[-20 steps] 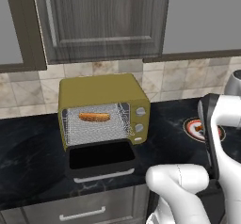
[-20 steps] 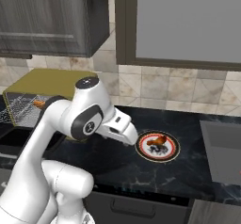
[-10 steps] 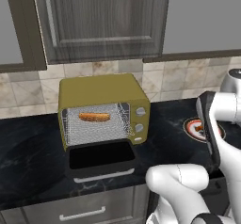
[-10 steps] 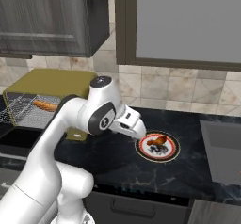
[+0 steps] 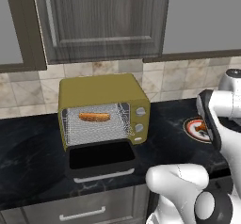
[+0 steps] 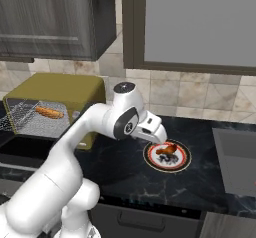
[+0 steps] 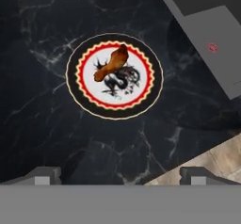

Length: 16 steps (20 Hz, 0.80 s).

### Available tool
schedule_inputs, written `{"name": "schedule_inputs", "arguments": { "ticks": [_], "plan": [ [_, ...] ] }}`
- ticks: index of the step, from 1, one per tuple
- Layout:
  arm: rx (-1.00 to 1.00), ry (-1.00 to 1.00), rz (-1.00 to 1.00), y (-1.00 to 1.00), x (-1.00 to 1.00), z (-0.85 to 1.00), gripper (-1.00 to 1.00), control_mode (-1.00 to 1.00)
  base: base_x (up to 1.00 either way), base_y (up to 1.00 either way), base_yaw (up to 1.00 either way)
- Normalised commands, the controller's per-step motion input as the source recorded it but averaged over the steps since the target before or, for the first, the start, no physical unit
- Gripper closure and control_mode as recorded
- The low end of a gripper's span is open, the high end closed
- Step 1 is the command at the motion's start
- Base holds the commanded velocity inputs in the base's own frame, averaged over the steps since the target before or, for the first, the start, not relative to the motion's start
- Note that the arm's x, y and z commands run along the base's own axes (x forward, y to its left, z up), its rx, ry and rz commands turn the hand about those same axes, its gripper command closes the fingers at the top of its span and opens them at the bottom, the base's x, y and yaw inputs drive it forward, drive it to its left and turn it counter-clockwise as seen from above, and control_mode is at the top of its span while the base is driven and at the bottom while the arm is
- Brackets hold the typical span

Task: Open the toaster oven door. Place the hotdog bun on the bottom rack in the toaster oven and place the chicken drumstick on the top rack.

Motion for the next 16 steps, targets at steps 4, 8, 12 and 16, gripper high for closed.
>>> {"name": "schedule_inputs", "arguments": {
  "ticks": [4,8,12,16],
  "plan": [
    [0.00,0.00,-0.18,-0.06,0.43,-0.35,-1.00,-1.00,0.00,0.00,0.00],
    [0.02,0.00,-0.20,-0.18,0.35,-0.32,-1.00,-1.00,0.00,0.00,0.00],
    [0.05,0.00,-0.14,-0.25,0.33,-0.34,-1.00,-1.00,0.00,0.00,0.00],
    [0.12,0.04,-0.09,-0.24,0.37,-0.31,-1.00,-1.00,0.00,0.00,0.00]
  ]
}}
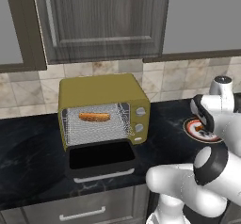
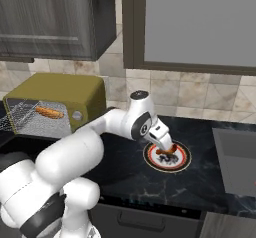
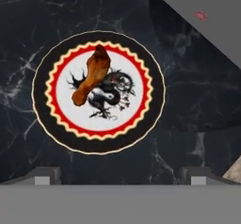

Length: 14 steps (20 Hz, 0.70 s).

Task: Open the toaster oven door. Place the hotdog bun on the bottom rack in the toaster oven and place the chicken drumstick on the top rack.

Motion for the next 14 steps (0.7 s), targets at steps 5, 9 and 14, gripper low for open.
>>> {"name": "schedule_inputs", "arguments": {
  "ticks": [5,9,14],
  "plan": [
    [0.13,0.01,-0.03,-0.18,0.48,-0.21,-1.00,-1.00,0.00,0.00,0.00],
    [0.01,0.00,0.00,-0.15,0.46,-0.14,-1.00,-1.00,0.00,0.00,0.00],
    [0.00,0.01,0.00,-0.17,0.32,-0.23,-1.00,-1.00,0.00,0.00,0.00]
  ]
}}
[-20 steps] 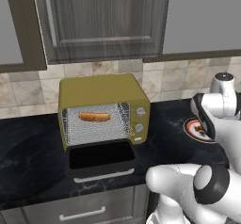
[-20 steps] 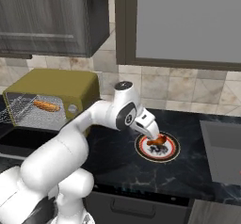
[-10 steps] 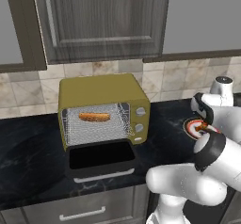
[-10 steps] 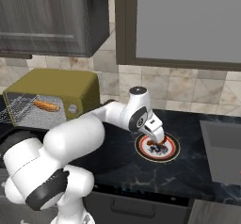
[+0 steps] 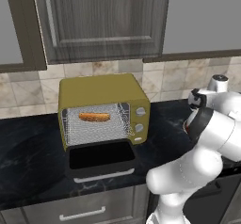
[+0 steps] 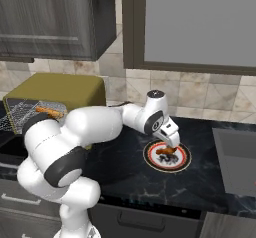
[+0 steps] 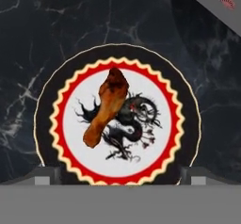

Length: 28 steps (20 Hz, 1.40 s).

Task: Open the toaster oven door. Place the hotdog bun on the bottom rack in the toaster oven and place the chicken drumstick on the top rack.

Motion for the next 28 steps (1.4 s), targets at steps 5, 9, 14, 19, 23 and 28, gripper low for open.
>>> {"name": "schedule_inputs", "arguments": {
  "ticks": [5,9,14,19,23,28],
  "plan": [
    [0.00,0.00,0.00,-0.20,0.22,-0.29,-1.00,-1.00,0.00,0.00,0.00],
    [0.00,0.00,0.00,-0.09,0.27,-0.28,-1.00,-1.00,0.00,0.00,0.00],
    [0.00,0.00,0.00,-0.08,0.30,-0.22,-1.00,-1.00,0.00,0.00,0.00],
    [0.00,0.00,0.00,-0.12,0.20,-0.32,-1.00,-1.00,0.00,0.00,0.00],
    [0.00,0.00,0.00,-0.09,0.14,-0.23,-1.00,-1.00,0.00,0.00,0.00],
    [0.00,0.05,0.00,-0.13,0.17,-0.25,-1.00,-1.00,0.00,0.00,0.00]
  ]
}}
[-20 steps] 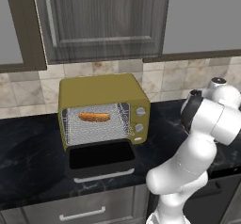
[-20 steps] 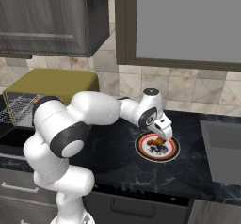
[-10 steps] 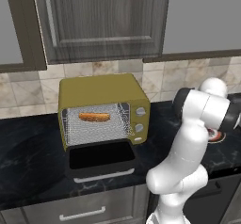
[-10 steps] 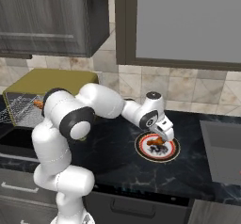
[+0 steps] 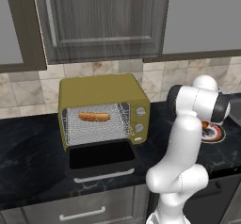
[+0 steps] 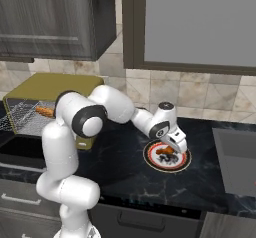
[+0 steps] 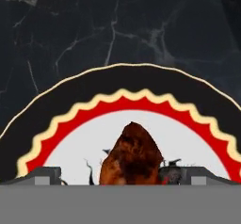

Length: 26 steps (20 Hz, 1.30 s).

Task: Open the toaster oven door. Place the hotdog bun on the bottom rack in the toaster oven and place the chicken drumstick on the top rack.

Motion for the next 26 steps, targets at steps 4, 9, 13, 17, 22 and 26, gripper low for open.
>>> {"name": "schedule_inputs", "arguments": {
  "ticks": [4,9,13,17,22,26],
  "plan": [
    [0.00,0.02,0.00,-0.04,0.12,-0.25,-1.00,-1.00,0.00,0.00,0.00],
    [0.01,0.00,0.00,-0.01,0.06,-0.19,-1.00,-1.00,0.00,0.00,0.00],
    [0.04,0.00,0.00,0.00,0.00,-0.15,-1.00,-1.00,0.00,0.00,0.00],
    [0.03,0.00,0.00,0.00,0.01,-0.13,-1.00,-1.00,0.00,0.00,0.00],
    [0.04,0.00,0.00,0.00,-0.02,-0.08,1.00,-1.00,0.00,0.00,0.00],
    [0.02,0.00,0.00,0.05,-0.06,0.00,1.00,-1.00,0.00,0.00,0.00]
  ]
}}
